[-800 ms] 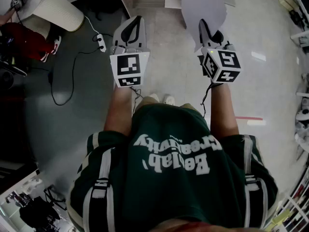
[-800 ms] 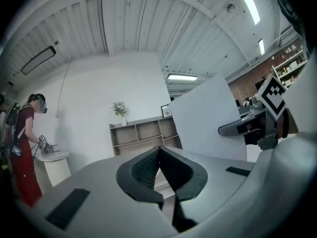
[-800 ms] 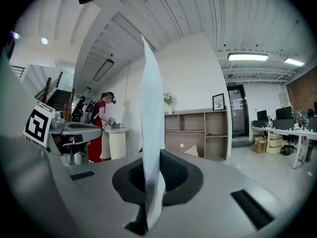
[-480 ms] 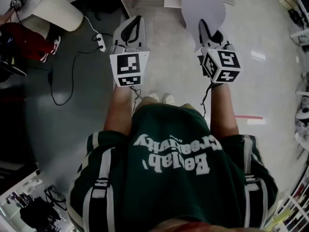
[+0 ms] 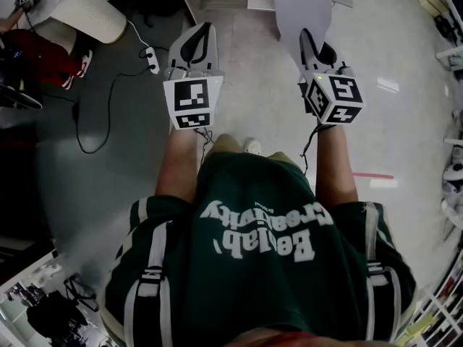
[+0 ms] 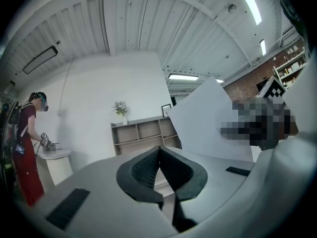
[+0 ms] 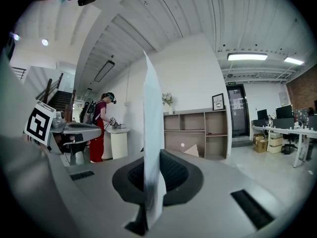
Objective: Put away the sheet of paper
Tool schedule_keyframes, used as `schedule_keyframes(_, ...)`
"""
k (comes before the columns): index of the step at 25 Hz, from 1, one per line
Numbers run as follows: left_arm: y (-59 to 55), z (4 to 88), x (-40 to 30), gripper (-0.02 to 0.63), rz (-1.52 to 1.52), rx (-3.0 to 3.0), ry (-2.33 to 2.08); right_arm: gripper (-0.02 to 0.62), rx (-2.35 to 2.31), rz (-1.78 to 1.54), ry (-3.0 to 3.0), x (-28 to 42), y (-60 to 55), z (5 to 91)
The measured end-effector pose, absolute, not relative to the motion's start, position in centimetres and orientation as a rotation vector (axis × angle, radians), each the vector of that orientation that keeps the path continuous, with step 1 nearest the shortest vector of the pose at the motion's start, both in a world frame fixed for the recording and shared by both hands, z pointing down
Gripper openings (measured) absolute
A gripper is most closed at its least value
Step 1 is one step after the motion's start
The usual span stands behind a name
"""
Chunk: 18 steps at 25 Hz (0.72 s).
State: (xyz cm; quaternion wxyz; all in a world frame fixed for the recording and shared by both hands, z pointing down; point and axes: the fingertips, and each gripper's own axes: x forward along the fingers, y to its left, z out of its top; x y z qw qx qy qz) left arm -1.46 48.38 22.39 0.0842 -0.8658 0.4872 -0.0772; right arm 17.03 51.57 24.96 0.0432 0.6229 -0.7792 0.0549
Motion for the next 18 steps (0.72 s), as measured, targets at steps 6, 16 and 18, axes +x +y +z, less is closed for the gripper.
schedule_keyframes(6,48.2,22.6,-2.1,0.019,-0.249,-2.579,1.469,0.034,1.898,0.208,-2.411,16.9,51.3,25.2)
schedule_keyframes(16,44.6,23.3,-2.3,0.018,-0.252,-2.576,1.477,0.034,1.889,0.209,-2.417,17.0,48.1,25.9)
schedule_keyframes(18,43.0,23.4,-2.5,0.018,-0.249,-2.575,1.471,0.034,1.891,0.207,-2.415,16.9,46.5,26.1)
